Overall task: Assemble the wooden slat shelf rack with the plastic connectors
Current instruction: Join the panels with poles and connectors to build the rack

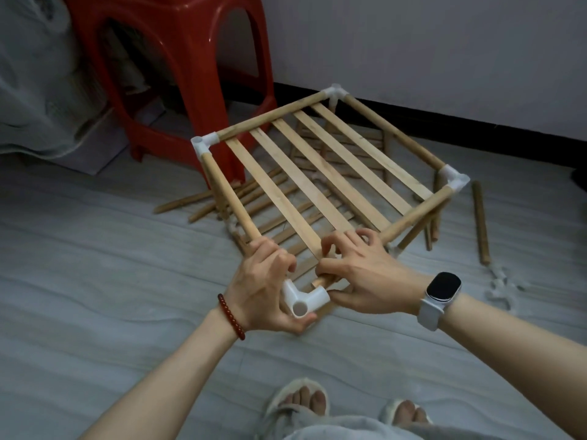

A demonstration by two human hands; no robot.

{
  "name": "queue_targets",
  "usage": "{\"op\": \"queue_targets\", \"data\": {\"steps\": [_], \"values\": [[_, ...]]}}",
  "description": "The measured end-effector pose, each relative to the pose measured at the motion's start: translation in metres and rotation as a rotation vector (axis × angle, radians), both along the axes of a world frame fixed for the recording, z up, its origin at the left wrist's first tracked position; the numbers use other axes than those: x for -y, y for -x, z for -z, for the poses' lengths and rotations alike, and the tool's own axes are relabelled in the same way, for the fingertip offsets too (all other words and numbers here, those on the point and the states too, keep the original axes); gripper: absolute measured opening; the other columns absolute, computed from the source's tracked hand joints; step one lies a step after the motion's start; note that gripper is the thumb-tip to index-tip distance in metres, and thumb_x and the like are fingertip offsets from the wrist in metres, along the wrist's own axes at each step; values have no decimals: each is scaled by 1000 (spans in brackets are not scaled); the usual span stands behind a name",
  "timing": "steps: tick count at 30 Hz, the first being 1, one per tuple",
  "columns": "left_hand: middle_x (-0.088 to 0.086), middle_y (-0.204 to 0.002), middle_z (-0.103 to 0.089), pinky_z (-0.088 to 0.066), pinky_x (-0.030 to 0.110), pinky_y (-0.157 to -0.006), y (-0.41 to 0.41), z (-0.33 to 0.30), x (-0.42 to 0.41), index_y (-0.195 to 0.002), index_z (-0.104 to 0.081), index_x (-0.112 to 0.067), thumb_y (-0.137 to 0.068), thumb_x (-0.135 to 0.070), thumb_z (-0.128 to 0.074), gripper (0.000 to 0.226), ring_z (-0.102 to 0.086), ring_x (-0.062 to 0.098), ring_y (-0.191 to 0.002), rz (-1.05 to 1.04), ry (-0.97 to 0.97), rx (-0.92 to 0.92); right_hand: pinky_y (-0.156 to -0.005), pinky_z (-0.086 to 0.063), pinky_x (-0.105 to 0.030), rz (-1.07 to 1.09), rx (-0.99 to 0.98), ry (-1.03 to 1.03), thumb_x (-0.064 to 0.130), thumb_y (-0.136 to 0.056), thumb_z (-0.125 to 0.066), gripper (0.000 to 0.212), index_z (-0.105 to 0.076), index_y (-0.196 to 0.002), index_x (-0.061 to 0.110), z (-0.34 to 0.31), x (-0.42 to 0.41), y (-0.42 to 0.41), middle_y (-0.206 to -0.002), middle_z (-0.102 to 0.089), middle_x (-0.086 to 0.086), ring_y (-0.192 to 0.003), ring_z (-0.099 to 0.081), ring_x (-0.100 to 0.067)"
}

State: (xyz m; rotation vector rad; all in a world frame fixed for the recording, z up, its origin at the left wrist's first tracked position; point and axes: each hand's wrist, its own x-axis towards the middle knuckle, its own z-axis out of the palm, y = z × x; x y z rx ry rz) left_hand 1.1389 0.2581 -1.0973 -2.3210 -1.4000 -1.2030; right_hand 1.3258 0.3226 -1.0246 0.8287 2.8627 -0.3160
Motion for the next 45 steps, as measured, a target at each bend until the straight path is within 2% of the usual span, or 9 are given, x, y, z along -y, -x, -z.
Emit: {"op": "queue_targets", "data": {"steps": [5, 9, 13, 20, 25, 32, 36, 40, 45], "values": [[7, -68, -48, -37, 34, -75, 0, 5, 0, -87, -37, -13, -76, -64, -45, 53, -40, 18, -75, 11, -34, 17, -110, -5, -51, -43, 45, 78, 52, -83, -54, 43, -52, -117, 27, 0, 1, -4, -133, -30, 6, -121, -39, -13], [6, -68, -49, -36, 34, -77, -1, 5, -4, -88, -36, -13, -78, -62, -44, 50, -40, 17, -74, 16, -12, 37, -112, -1, -52, -46, 145, 135, 62, -84, -48, 56, -39, -132, 34, -5, 4, 0, -142, -20, 10, -129, -33, -11], [6, -67, -48, -35, 32, -79, 1, 5, -4, -88, -36, -13, -73, -54, -54, 47, -40, 17, -74, 40, -3, 11, -110, -8, -52, 7, 169, 108, 69, -82, -45, 55, -48, -120, 30, -4, 4, 7, -130, -25, 7, -119, -38, -14], [5, -69, -47, -35, 32, -81, 7, 6, 0, -89, -36, -13, -80, -56, -46, 44, -40, 16, -73, 88, -3, 19, -112, -5, -50, 56, 86, 142, 74, -74, -41, 51, -54, -100, 33, -18, -8, 4, -117, -26, 10, -118, -31, -9], [6, -70, -50, -35, 33, -83, 13, 8, -5, -91, -38, -13, -81, -61, -46, 49, -42, 16, -76, 111, 17, -33, -110, -5, -50, 8, 88, 127, 73, -77, -40, 55, -53, -109, 31, -16, -3, 3, -113, -26, 10, -112, -36, -10], [7, -75, -53, -37, 35, -87, 16, 7, -4, -92, -39, -14, -81, -71, -42, 58, -44, 17, -80, 96, 73, -87, -96, -32, -56, -22, -102, -60, 69, -81, -30, 52, -58, -90, 26, 7, 2, 0, -95, -47, 3, -85, -53, -19], [6, -96, -49, -34, 40, -98, 17, 8, -3, -95, -40, -14, -76, -78, -41, 67, -46, 21, -97, 54, 77, -73, -84, -42, -52, -19, -173, -179, 68, -80, -32, 49, -58, -81, 26, 14, 8, 1, -86, -49, 4, -75, -54, -18], [1, -98, -41, -22, 46, -112, 14, 12, -3, -91, -40, -15, -71, -81, -41, 69, -46, 23, -103, -25, 55, -49, -84, -35, -43, 33, -288, -153, 67, -78, -39, 47, -59, -79, 25, 19, 11, -1, -84, -39, 8, -76, -49, -15], [0, -87, -35, -29, 37, -101, 8, 11, -8, -86, -37, -16, -76, -77, -36, 62, -43, 22, -86, 13, 7, -28, -81, -23, -36, 53, -361, -153, 64, -78, -43, 44, -60, -76, 24, 22, 11, -3, -83, -34, 10, -73, -42, -12]]}}
